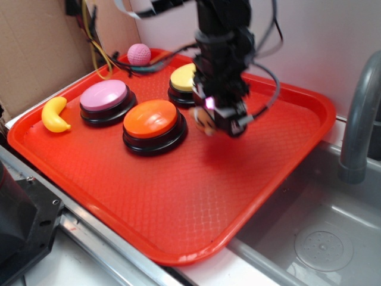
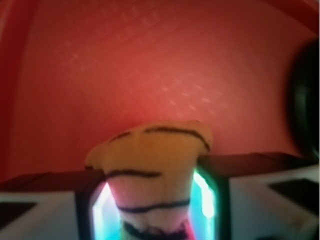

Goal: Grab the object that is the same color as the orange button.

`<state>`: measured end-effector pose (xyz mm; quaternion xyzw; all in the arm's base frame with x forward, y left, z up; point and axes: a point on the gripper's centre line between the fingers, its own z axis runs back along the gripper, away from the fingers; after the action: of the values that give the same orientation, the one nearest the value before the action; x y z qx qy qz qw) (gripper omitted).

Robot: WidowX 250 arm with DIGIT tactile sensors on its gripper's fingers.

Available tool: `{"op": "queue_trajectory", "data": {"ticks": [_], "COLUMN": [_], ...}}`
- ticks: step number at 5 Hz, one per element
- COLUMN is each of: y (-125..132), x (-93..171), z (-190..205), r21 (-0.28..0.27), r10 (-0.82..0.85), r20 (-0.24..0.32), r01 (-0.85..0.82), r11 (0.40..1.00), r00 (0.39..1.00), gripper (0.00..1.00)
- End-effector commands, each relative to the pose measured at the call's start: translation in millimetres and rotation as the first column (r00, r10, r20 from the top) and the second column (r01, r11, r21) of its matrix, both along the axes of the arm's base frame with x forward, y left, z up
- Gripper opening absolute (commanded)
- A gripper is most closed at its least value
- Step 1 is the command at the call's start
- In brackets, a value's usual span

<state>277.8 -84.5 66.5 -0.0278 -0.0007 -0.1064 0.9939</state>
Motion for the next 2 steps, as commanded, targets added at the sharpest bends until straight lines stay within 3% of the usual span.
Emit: {"op": "queue_trajectory", "data": {"ticks": [1,2], "y": [29.7,46.7], "x": [-32.3,-59.3], "z": [63.6,73.9], "r21": [0.007,0.013], "r10": [0.172,0.254], "r20": [0.111,0.118], "r01": [-0.173,-0.257], "r11": [0.985,0.966], "r00": [0.979,0.960], "gripper": [0.00,0.00]}}
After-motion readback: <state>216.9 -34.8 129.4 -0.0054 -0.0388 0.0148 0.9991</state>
